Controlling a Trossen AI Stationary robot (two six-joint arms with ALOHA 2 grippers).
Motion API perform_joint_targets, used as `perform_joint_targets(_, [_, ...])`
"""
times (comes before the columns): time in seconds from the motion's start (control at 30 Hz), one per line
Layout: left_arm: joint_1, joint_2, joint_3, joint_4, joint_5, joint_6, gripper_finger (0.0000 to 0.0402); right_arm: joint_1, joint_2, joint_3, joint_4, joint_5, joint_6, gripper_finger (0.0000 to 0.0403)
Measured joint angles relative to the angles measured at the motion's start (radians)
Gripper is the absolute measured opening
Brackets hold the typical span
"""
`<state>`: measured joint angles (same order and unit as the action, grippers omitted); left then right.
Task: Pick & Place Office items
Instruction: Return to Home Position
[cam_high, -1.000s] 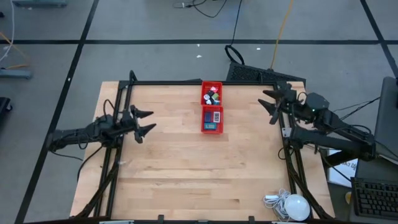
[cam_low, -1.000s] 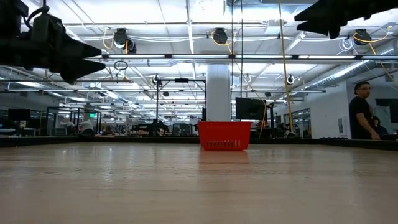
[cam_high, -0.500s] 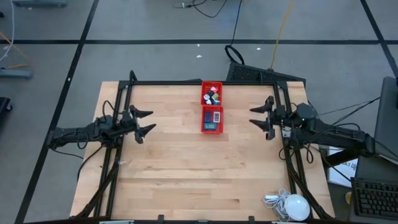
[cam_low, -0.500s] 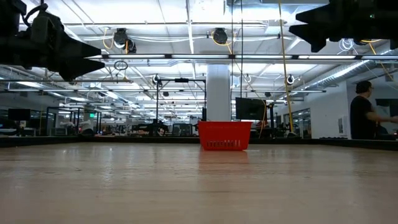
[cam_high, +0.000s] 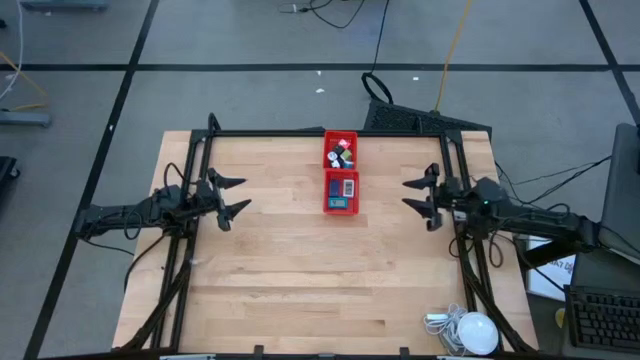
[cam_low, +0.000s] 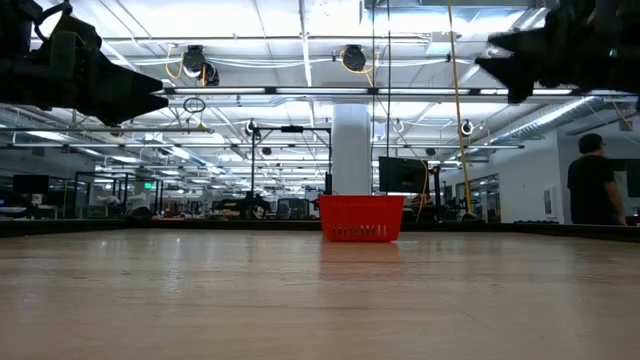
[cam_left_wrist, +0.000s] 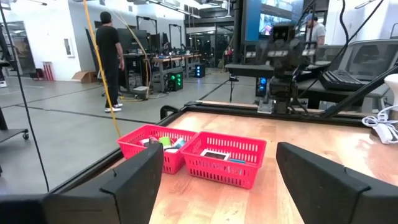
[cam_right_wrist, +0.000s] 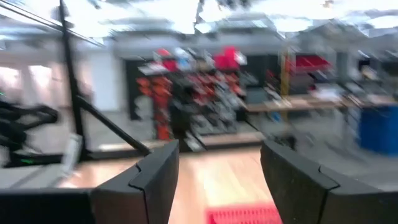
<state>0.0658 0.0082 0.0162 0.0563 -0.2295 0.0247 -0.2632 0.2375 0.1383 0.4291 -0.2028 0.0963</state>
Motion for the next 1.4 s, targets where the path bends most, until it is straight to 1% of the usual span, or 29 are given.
perform_joint_targets(0.1, [0.0,0.0,0.0,0.0,0.0,-0.001,0.0306,-0.001,0.002,-0.037,-0.012,0.075,0.013,0.0216])
perform_joint_targets(0.27, [0.0,0.0,0.0,0.0,0.0,-0.001,0.0303,0.004,-0.004,-0.077,0.013,0.061,0.02,0.0213])
perform_joint_targets(0.5, [0.0,0.0,0.0,0.0,0.001,-0.003,0.0317,0.004,-0.003,-0.086,-0.154,0.069,0.032,0.0216])
perform_joint_targets(0.63, [0.0,0.0,0.0,0.0,0.001,-0.003,0.0325,0.004,-0.003,-0.087,-0.196,0.079,-0.017,0.0213])
perform_joint_targets(0.7, [0.0,0.0,0.0,0.0,0.001,-0.003,0.0328,0.004,-0.003,-0.087,-0.178,0.122,-0.057,0.0213])
perform_joint_targets(0.83, [0.0,0.0,0.0,0.0,0.001,-0.003,0.0325,0.004,0.002,-0.088,-0.156,0.285,-0.177,0.0216])
perform_joint_targets(0.93, [0.0,0.0,0.0,0.0,0.001,-0.003,0.0319,0.004,0.003,-0.089,-0.158,0.359,-0.237,0.0216])
perform_joint_targets(1.23, [0.0,0.0,0.0,0.0,0.001,-0.003,0.0303,0.004,0.003,-0.09,-0.157,0.359,-0.24,0.0212])
perform_joint_targets(1.4, [0.0,0.0,0.0,0.0,0.001,-0.003,0.0309,0.004,0.003,-0.09,-0.157,0.359,-0.24,0.0216])
